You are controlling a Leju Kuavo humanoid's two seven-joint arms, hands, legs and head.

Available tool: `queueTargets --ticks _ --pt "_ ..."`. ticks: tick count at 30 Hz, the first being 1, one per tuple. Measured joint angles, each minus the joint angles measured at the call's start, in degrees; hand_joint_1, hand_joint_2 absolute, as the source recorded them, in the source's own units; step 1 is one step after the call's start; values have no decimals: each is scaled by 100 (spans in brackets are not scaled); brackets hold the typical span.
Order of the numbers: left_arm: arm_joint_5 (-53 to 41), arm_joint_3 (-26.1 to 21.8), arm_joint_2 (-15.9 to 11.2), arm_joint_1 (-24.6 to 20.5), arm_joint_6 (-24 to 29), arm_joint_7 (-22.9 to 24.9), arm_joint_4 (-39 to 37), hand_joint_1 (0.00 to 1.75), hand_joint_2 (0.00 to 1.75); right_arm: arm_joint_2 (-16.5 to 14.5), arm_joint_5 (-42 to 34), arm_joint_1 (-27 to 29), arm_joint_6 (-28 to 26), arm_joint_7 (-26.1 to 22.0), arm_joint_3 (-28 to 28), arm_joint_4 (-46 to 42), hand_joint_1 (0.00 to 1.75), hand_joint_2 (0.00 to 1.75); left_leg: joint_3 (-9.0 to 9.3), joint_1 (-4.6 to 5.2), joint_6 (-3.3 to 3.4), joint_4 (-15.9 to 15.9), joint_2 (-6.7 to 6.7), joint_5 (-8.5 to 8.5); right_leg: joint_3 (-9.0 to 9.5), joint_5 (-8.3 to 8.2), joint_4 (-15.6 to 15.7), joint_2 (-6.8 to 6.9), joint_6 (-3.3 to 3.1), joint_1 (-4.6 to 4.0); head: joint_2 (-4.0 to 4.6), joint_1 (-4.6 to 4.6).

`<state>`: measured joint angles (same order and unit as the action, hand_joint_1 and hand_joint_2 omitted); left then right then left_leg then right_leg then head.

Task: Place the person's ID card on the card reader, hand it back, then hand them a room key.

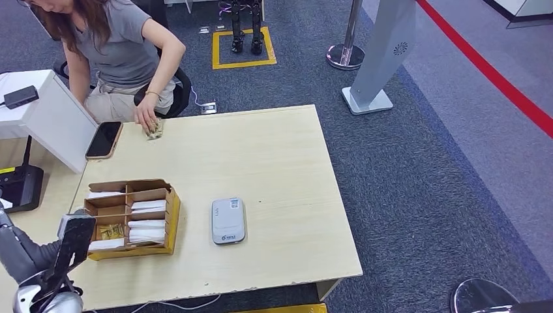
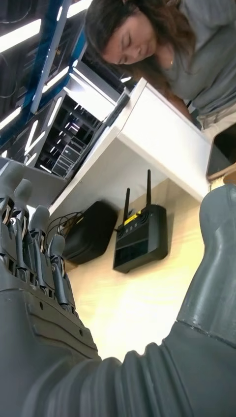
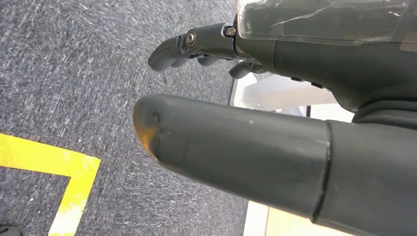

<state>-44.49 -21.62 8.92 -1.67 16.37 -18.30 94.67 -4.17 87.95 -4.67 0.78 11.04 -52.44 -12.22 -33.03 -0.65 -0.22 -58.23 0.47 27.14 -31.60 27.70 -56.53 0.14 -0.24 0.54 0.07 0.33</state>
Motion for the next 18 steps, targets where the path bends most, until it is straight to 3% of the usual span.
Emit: queueTargets --ticks 11,18 --pt "-954 0 26 576 504 191 393 0 175 -25 -66 18 -8 71 -129 0 0 0 0 0 0 1 0 0 2 0 0 0 0 0 0 0" --pt "-2380 -37 22 967 1056 550 458 0 175 -60 -67 27 -21 76 -229 0 0 0 -1 0 0 1 -1 2 1 1 0 2 0 0 0 0"
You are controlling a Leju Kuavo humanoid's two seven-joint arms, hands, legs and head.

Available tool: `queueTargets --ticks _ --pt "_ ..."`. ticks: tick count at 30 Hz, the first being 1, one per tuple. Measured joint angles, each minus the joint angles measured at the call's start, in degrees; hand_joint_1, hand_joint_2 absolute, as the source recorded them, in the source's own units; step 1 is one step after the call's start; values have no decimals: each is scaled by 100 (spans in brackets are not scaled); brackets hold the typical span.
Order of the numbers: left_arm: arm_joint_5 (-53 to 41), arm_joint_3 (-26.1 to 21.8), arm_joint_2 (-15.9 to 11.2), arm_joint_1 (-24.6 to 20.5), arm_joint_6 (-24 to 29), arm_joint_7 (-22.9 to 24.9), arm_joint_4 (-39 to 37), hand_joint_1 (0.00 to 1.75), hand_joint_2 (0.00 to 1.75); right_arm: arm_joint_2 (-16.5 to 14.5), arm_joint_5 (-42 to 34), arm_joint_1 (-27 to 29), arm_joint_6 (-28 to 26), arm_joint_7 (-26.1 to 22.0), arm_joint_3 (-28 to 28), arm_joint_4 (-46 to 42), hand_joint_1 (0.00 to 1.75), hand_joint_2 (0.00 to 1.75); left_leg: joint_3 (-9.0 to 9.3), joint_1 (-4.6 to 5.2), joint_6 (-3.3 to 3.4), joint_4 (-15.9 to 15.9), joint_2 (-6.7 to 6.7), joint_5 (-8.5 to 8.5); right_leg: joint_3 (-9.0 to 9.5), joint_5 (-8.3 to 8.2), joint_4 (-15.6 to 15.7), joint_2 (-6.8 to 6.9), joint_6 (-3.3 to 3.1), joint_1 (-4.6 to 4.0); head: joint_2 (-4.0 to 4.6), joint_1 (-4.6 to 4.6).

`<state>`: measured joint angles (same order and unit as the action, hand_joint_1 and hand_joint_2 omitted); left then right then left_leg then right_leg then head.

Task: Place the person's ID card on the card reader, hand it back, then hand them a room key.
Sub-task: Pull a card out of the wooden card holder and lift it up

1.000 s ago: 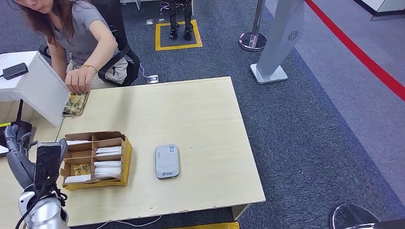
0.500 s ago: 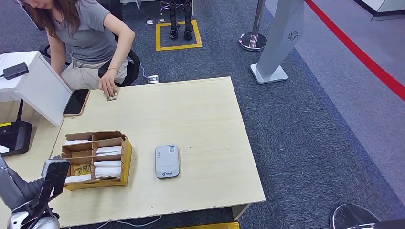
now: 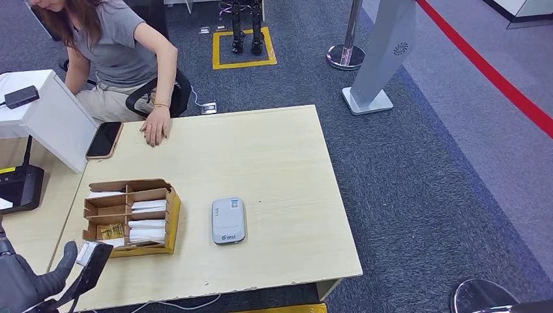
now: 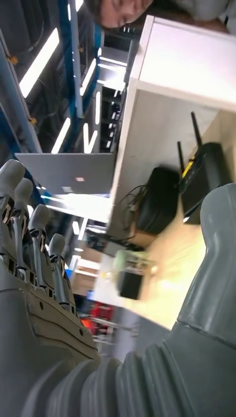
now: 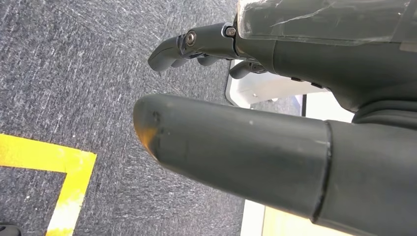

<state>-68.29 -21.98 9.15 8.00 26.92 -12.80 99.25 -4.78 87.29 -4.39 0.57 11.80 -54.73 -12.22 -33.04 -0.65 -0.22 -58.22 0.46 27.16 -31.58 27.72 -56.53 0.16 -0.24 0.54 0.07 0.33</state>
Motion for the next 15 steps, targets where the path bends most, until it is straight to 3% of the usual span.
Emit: queueTargets --ticks 7,15 --pt "-1312 -3 -54 150 176 599 -76 0 175 -3 45 1 -15 20 -56 0 0 0 2 0 0 0 0 -1 0 -1 0 1 0 0 0 0" --pt "-2129 233 -308 186 -132 1410 -412 0 175 -3 85 0 -15 26 -85 0 0 0 2 0 0 0 0 -1 -1 0 0 0 0 0 0 1"
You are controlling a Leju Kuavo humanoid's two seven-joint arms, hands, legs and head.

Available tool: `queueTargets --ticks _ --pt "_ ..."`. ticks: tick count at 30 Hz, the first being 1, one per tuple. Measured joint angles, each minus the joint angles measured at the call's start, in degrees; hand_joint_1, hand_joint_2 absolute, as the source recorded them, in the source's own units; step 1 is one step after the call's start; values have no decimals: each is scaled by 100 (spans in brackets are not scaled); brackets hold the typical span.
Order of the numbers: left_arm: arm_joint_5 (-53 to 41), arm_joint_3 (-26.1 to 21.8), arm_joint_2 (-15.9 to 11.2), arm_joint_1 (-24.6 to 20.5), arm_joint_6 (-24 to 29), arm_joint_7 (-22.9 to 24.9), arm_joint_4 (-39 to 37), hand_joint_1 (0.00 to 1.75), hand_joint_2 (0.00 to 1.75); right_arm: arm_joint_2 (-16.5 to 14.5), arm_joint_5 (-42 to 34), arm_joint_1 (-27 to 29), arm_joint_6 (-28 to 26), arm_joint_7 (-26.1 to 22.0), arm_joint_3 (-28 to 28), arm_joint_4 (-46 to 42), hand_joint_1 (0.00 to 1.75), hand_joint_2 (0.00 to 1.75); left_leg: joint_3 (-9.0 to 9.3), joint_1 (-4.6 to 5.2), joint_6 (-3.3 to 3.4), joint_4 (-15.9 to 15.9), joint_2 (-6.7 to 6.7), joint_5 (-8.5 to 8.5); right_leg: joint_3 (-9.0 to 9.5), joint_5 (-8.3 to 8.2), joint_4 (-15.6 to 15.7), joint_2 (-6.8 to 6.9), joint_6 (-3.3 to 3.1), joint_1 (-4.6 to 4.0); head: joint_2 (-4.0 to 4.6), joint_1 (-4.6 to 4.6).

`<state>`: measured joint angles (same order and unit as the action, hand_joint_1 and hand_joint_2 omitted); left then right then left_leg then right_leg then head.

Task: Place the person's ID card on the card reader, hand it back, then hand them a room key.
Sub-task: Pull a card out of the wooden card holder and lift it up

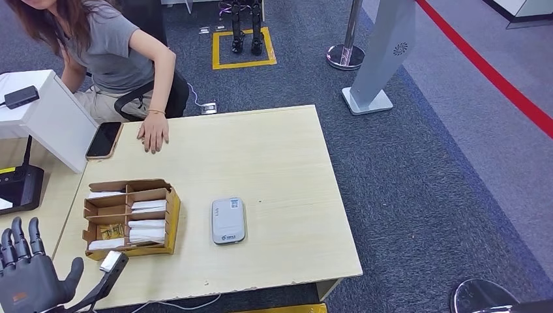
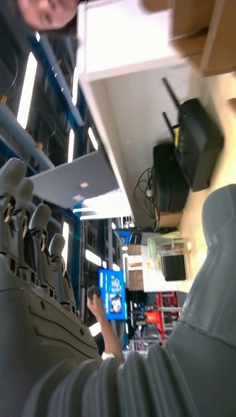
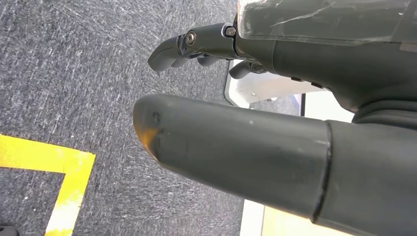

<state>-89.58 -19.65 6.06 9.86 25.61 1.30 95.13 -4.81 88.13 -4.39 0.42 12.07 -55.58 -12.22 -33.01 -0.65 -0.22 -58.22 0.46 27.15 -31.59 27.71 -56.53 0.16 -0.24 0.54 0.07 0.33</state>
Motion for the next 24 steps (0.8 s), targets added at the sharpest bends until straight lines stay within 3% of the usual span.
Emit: queueTargets --ticks 8,14,24 --pt "-47 1028 -786 -3 -402 1190 -332 0 175 0 57 -5 -1 -10 -14 0 0 0 0 -1 0 0 0 0 -1 0 0 0 0 0 0 -1" --pt "-49 1766 -1178 -64 -599 1468 -536 0 175 0 73 -13 0 -21 -15 0 0 0 0 1 0 0 0 0 0 0 0 0 0 0 0 -1" --pt "-49 2330 -1505 -209 -627 1791 -739 0 175 0 83 -21 -13 -40 -16 0 0 0 0 -1 0 0 0 0 -1 0 0 0 0 0 0 -1"
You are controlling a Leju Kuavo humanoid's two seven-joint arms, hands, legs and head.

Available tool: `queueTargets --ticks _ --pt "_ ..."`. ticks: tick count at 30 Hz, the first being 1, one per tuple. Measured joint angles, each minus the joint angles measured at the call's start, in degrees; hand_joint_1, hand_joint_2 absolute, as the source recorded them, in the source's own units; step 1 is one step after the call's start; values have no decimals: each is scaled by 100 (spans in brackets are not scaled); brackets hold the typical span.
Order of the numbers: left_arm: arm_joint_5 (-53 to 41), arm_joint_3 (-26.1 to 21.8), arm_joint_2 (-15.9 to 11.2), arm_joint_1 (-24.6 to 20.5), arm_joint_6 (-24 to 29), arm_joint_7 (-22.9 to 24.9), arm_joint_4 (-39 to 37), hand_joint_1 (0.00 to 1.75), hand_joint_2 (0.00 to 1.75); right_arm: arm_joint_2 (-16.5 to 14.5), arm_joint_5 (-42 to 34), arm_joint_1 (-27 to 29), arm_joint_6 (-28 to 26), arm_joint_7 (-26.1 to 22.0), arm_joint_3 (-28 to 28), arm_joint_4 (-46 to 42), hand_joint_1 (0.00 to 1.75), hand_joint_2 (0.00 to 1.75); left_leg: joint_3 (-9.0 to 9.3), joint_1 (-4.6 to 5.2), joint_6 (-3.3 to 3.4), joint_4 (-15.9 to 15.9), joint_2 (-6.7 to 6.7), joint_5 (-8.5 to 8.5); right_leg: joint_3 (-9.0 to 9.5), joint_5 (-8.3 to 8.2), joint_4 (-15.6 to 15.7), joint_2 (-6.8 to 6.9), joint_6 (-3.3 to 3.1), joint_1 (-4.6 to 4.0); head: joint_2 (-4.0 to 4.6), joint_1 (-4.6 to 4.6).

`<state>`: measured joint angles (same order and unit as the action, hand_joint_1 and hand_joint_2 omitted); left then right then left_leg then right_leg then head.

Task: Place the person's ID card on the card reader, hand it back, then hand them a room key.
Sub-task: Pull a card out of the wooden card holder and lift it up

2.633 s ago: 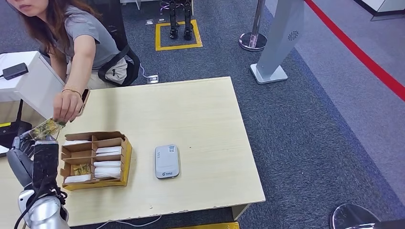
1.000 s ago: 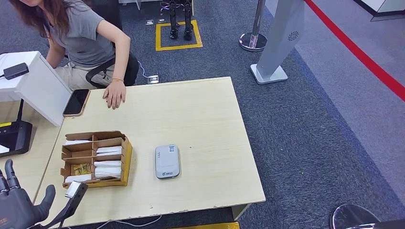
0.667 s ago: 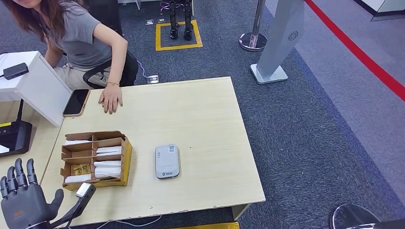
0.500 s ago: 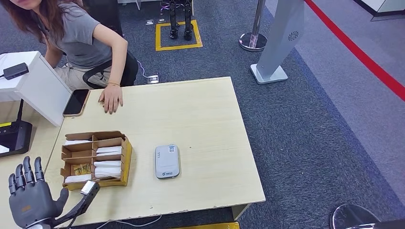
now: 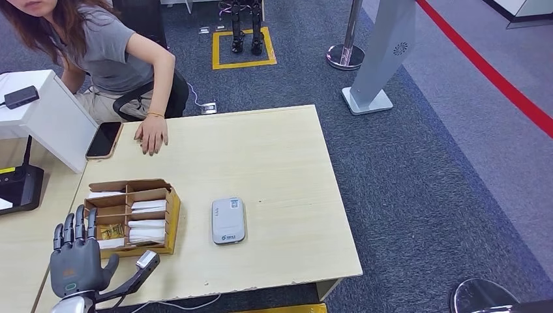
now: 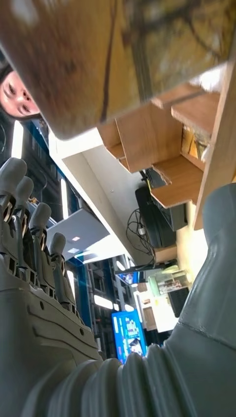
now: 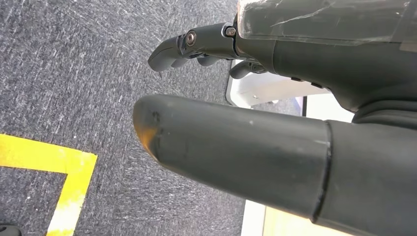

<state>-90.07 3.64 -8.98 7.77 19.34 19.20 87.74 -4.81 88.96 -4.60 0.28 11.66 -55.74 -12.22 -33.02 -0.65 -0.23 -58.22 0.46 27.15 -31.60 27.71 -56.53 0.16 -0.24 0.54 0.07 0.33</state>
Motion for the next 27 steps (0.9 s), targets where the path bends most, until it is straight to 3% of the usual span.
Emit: queueTargets --ticks 6,13,17,27 --pt "0 524 -284 -44 -127 456 -3 0 175 0 -19 0 -33 -5 -22 0 0 0 0 0 0 0 1 0 0 0 0 -1 0 0 0 0" --pt "-2 1215 -810 -24 -683 1573 382 0 175 -1 -82 1 -59 14 -111 0 0 0 -1 0 0 0 0 0 0 0 0 0 0 0 0 0" --pt "-3 1453 -969 9 -916 1757 641 0 175 -17 -99 1 -70 12 -140 0 0 0 -1 0 0 0 0 0 1 0 0 0 0 0 0 1" --pt "-5 1766 -1044 16 -1169 1902 939 0 175 -44 -113 0 -73 12 -227 -2 0 0 -1 0 0 0 0 0 1 0 0 0 0 0 0 1"
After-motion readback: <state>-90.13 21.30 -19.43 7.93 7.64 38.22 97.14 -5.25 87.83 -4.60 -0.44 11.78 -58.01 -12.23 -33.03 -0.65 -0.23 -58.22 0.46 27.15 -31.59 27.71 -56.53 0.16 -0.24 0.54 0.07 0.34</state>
